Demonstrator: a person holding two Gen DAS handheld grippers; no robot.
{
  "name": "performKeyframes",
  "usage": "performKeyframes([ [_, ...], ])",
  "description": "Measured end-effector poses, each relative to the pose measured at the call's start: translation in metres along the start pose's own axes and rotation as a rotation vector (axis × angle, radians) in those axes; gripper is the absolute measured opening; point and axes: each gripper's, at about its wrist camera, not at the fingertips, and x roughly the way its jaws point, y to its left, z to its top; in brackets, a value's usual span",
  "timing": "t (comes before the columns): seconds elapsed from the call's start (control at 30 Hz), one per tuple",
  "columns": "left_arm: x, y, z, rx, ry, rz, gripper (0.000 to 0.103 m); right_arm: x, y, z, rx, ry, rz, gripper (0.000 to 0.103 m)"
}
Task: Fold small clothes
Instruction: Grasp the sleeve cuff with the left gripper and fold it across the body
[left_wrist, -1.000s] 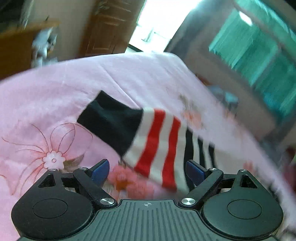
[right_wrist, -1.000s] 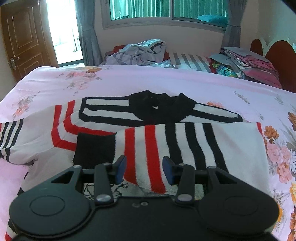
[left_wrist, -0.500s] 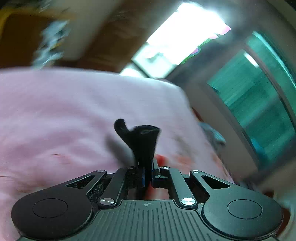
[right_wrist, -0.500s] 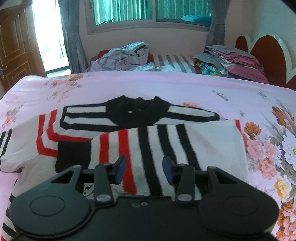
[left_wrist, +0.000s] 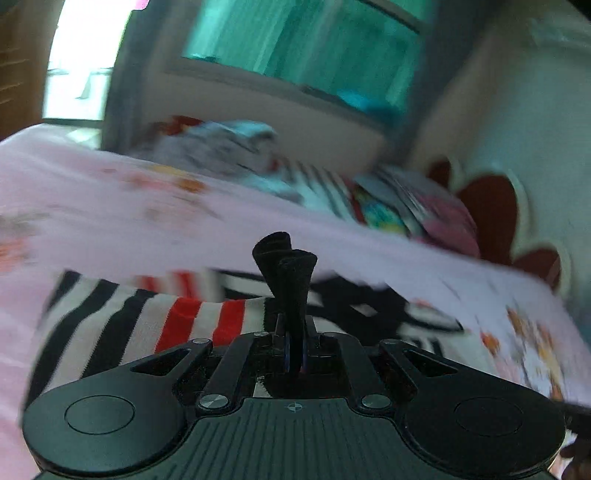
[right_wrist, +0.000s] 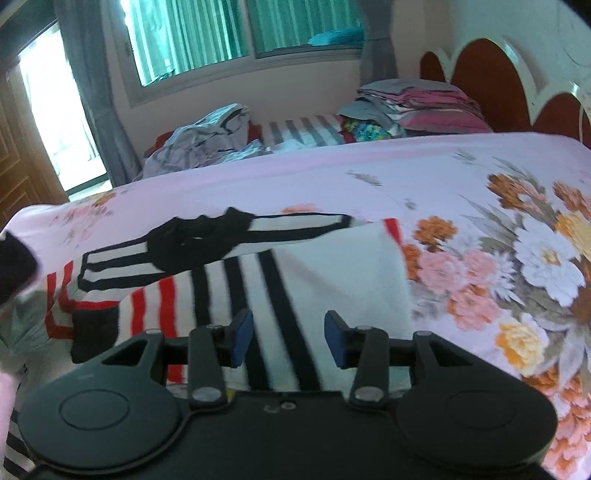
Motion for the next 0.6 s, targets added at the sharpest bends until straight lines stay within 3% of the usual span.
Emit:
performKeyframes([
  [0.17,0.048,-0.086,-0.01,0.174,0.129,-0.024,0.005,-0.007,-0.035,-0.001,0.106,-0.008,0.005,0.042],
  [0.33,0.079,-0.133,-0.034,0.249,0.259,-0.019,0.006,-0.012,-0.057,-0.003,0.147,0.004,0.015,0.043],
  [0.37,0.081,-0.14,-0.039,0.262,0.265,-0.027,0.03,-0.013,-0.061,-0.003,0.152,0.007,0.02,0.044],
  [0.4,0.078,-0.142,-0.041,0.266,0.26,-0.06,0.066,-0.014,-0.063,-0.003,0.157,0.01,0.025,0.045],
  [0.43,0.076,-0.145,-0.042,0.257,0.255,-0.119,0.08,-0.014,-0.066,-0.003,0.165,0.015,0.037,0.045],
  [0.47,0.065,-0.147,-0.042,0.254,0.234,-0.131,0.085,-0.013,-0.067,-0.002,0.17,0.021,0.051,0.047],
  [0.6,0.017,-0.133,-0.035,0.31,0.091,-0.06,0.085,-0.001,-0.061,0.001,0.19,0.051,0.126,0.047],
])
